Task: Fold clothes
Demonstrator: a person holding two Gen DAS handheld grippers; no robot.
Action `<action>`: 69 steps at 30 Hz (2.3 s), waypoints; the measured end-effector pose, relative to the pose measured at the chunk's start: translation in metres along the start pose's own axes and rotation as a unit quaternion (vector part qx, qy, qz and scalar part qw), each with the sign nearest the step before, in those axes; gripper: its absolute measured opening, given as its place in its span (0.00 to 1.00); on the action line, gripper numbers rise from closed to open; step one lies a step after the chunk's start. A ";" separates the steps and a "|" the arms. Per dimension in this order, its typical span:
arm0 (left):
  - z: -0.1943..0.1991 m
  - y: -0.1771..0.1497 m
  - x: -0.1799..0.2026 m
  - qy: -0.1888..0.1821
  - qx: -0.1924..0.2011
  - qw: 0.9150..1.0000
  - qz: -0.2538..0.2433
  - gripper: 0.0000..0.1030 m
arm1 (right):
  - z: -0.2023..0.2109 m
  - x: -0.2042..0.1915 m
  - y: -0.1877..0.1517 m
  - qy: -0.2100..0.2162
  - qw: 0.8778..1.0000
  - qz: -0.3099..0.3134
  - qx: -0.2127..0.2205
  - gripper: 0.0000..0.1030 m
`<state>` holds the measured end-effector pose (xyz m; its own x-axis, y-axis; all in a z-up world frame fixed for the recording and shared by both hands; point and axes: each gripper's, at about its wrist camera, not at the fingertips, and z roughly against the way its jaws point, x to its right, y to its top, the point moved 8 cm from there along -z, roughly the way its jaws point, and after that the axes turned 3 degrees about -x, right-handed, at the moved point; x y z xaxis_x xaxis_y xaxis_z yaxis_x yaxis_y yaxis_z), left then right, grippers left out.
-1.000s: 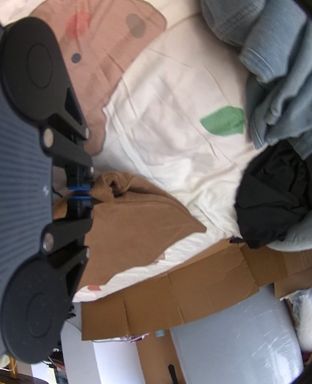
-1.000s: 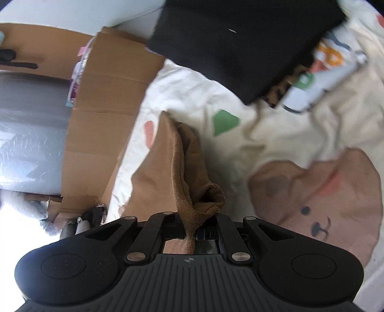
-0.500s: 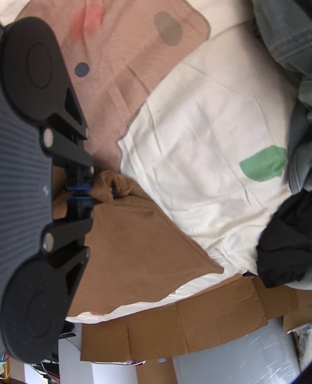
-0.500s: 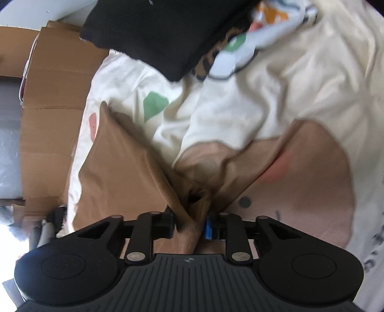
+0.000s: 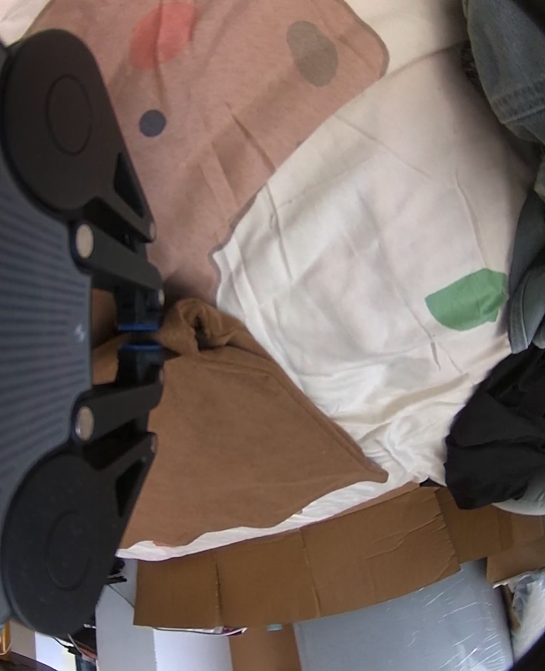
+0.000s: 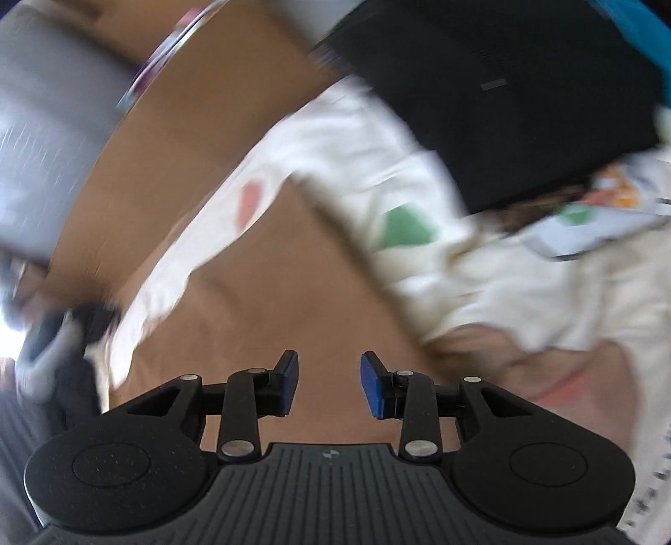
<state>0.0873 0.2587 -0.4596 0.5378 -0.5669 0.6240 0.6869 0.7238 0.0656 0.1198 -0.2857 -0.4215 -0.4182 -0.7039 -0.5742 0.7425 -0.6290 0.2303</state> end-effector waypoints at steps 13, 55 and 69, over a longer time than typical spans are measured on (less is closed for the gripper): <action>-0.007 0.000 -0.002 0.012 -0.006 1.000 -0.014 0.09 | -0.067 -0.089 -0.063 0.031 0.979 0.160 -0.122 0.31; 0.046 0.000 0.083 -0.045 0.034 0.994 -0.092 0.07 | -0.095 -0.164 -0.086 0.021 0.925 0.328 -0.190 0.08; 0.005 -0.007 0.016 -0.016 0.017 1.000 -0.016 0.07 | -0.151 -0.176 -0.048 0.008 0.923 0.344 -0.170 0.08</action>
<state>0.0885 0.2469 -0.4460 0.5001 -0.5778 0.6451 0.6860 0.7189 0.1121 0.2371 -0.0823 -0.4506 0.2196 -0.8916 -0.3961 0.9521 0.1075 0.2861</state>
